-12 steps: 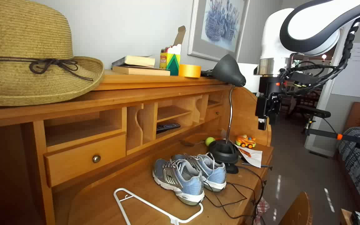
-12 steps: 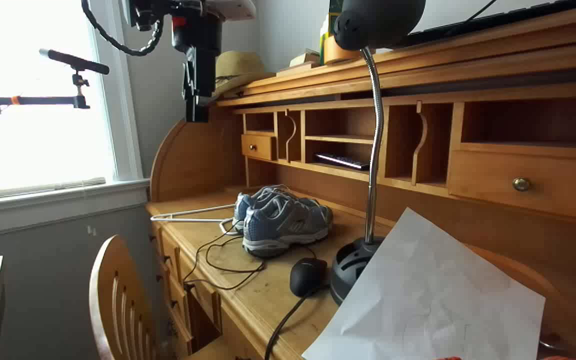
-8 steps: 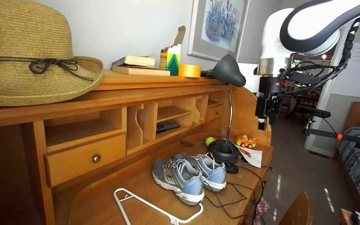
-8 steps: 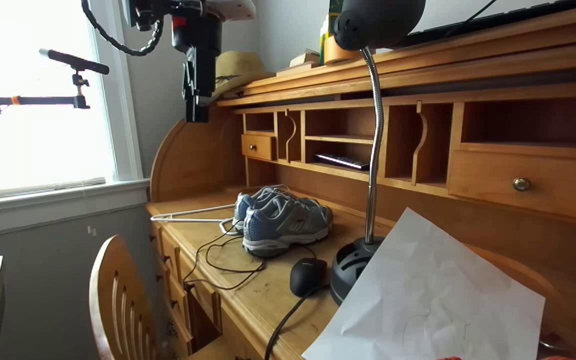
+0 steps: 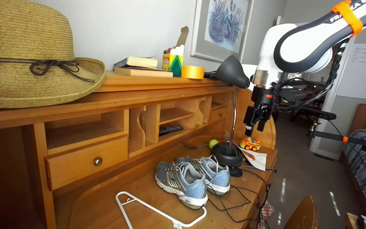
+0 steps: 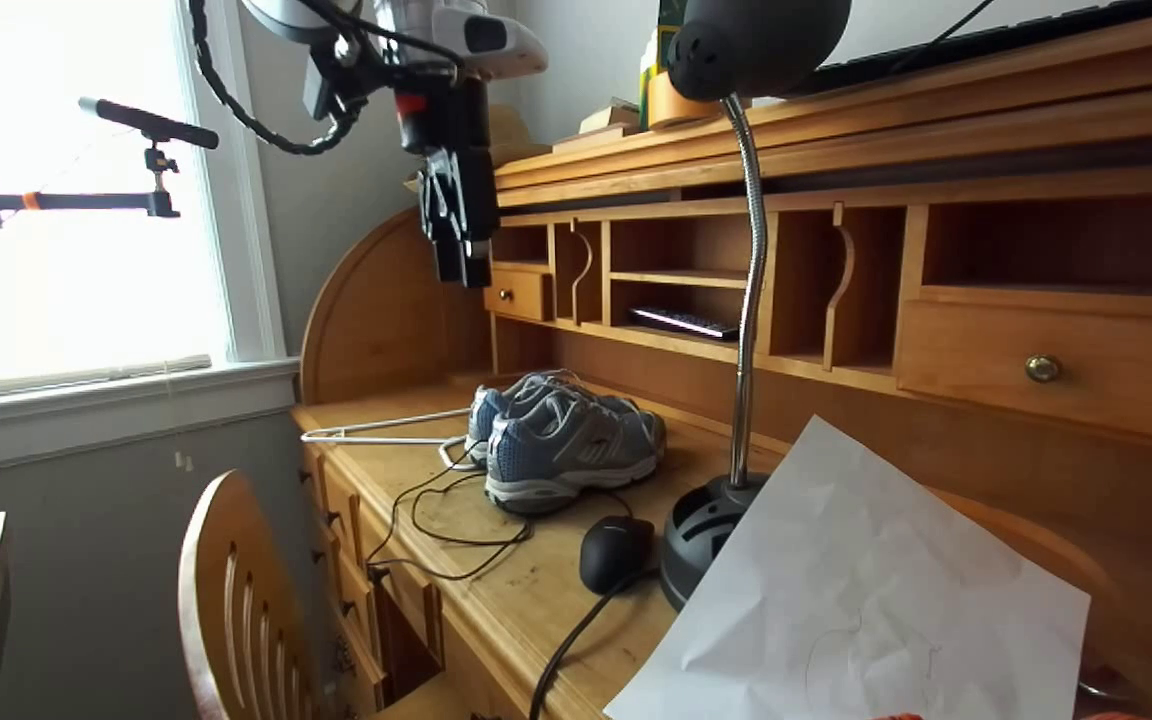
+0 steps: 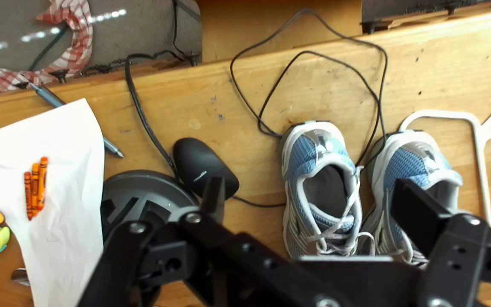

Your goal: Move the shoes to the left

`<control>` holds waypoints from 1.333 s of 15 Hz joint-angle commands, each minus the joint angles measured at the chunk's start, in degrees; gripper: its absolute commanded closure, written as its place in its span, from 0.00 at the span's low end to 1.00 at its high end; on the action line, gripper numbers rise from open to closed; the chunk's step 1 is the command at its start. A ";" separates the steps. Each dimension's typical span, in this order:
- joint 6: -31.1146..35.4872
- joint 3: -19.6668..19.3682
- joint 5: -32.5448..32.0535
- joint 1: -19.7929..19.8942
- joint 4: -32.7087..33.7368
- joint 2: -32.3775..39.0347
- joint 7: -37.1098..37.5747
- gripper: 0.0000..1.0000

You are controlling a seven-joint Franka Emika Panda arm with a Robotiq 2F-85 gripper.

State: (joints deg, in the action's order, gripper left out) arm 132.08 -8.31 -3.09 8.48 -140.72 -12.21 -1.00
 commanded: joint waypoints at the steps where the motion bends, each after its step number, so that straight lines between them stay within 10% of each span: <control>1: 9.89 -0.37 3.74 -0.69 0.56 7.14 -0.30 0.00; 11: 18.48 4.51 29.68 -2.42 5.66 18.63 -14.33 0.00; 18: 18.42 4.90 27.13 -1.74 7.64 22.83 -8.96 0.00; 20: 19.54 5.18 27.95 -1.41 7.97 23.96 -8.81 0.14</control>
State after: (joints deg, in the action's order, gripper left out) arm 150.14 -3.61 24.96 6.37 -133.84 9.60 -11.55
